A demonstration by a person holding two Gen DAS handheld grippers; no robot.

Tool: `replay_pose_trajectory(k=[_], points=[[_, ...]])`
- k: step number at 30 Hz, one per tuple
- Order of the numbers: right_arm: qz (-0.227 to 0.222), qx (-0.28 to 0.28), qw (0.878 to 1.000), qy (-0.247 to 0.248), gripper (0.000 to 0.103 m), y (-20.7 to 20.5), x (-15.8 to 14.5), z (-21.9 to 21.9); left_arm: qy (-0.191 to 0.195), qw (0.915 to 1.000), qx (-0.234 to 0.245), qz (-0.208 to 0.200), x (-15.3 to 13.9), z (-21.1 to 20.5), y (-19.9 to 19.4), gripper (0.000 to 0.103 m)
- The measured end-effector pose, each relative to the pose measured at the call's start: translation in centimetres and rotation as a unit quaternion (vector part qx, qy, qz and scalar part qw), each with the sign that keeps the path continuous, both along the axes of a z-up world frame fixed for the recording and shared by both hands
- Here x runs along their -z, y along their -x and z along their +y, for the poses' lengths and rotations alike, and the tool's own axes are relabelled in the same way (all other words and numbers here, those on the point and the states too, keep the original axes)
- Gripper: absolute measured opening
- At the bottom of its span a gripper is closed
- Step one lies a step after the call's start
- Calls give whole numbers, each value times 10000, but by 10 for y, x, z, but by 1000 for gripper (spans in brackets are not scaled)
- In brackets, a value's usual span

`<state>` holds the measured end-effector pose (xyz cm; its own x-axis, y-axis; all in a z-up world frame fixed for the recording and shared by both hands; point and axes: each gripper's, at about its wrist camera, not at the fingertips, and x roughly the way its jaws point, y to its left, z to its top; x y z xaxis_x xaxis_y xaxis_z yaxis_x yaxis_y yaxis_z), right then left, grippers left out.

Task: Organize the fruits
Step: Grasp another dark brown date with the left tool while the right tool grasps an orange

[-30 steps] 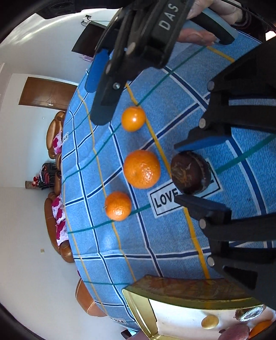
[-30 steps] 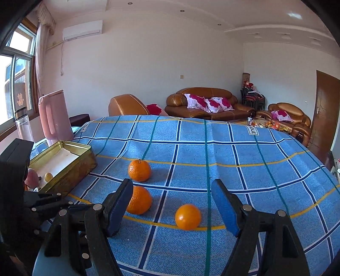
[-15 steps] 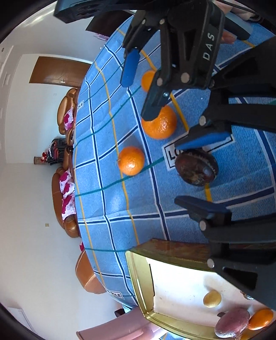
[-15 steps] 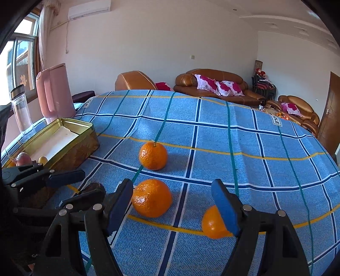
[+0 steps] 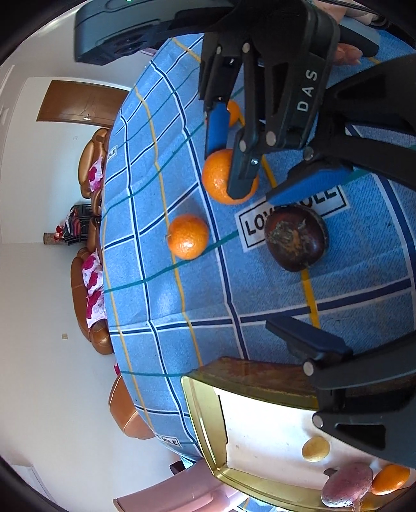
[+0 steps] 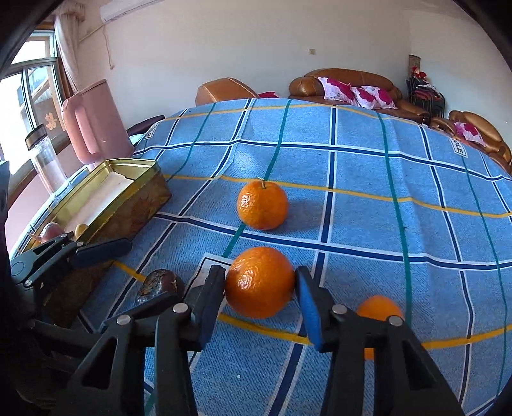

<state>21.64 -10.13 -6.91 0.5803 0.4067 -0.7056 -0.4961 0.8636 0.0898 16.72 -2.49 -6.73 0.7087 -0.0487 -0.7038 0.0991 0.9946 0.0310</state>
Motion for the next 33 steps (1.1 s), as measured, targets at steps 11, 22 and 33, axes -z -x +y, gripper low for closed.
replay_pose_trajectory(k=[11,22,33], points=[[287,-59,9996,-35,47,-7,7,1,120,9998,139,84,2,0,2,75],[-567,140,9982,-95,47,16,-14,-5,194,9990,355,200,5,-5,1,45],[-919,84,9954,-241,47,27,-23,-9,214,9988,433,-70,-2,-5,9,34]])
